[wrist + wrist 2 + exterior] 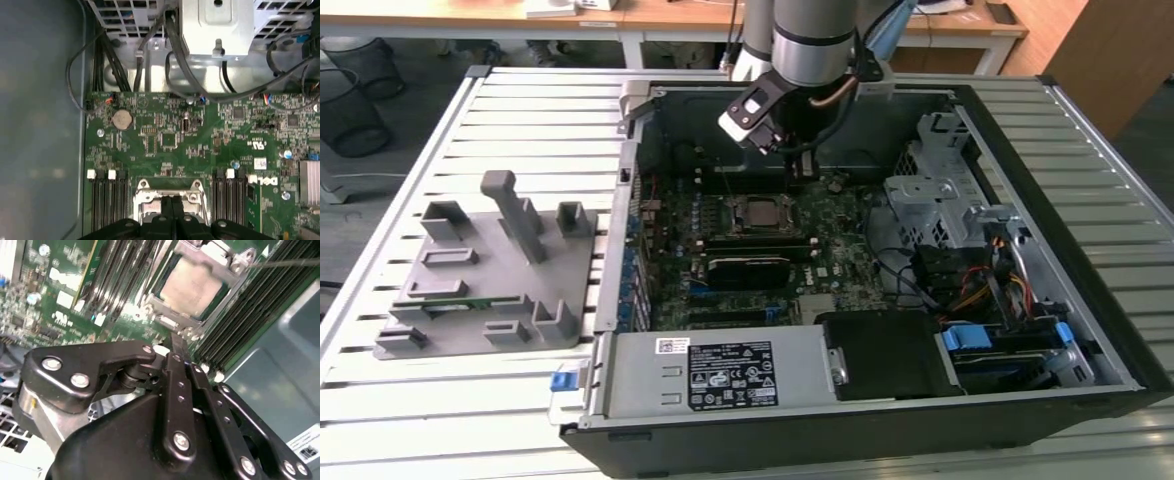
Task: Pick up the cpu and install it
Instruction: 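Close the cpu cover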
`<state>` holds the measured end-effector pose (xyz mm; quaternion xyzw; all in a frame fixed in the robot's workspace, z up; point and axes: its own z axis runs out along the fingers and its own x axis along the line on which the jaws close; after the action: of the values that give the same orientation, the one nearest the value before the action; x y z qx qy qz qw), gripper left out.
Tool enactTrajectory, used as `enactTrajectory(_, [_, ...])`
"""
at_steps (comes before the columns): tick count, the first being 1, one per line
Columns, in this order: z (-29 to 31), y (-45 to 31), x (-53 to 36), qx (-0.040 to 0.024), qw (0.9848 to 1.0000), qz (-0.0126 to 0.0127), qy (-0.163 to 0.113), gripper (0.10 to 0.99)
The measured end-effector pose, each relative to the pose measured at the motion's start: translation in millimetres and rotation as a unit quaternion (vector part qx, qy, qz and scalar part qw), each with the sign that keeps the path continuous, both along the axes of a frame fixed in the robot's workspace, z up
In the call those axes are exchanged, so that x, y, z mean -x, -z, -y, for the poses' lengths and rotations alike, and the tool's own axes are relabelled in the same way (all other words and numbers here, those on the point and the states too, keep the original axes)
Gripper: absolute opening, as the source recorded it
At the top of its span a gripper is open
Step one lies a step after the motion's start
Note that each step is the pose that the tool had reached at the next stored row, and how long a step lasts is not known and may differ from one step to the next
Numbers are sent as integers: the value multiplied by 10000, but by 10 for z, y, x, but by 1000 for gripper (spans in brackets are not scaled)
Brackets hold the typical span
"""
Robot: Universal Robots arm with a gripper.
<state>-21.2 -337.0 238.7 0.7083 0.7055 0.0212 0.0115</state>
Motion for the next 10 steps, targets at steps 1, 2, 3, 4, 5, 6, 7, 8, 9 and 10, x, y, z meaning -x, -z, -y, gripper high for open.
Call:
enactTrajectory(1, [1,9,34,1,10000,0,-7,106])
enactTrajectory(2, [1,17,69,1,10000,0,-14,106])
enactTrajectory(3, [1,23,103,1,10000,-1,-21,106])
enactTrajectory(4, [1,26,127,1,10000,-2,-29,106])
enactTrajectory(5, [1,27,145,1,10000,-7,-37,106])
enactTrajectory(6, [1,27,154,1,10000,-24,-43,106])
enactTrajectory(7, [1,27,156,0,10000,-52,-49,106])
enactTrajectory(8, [1,28,158,0,10000,-80,-57,106])
enactTrajectory(9, [1,29,160,0,9999,-99,-68,106])
enactTrajectory(10, [1,33,165,0,9999,-107,-82,106])
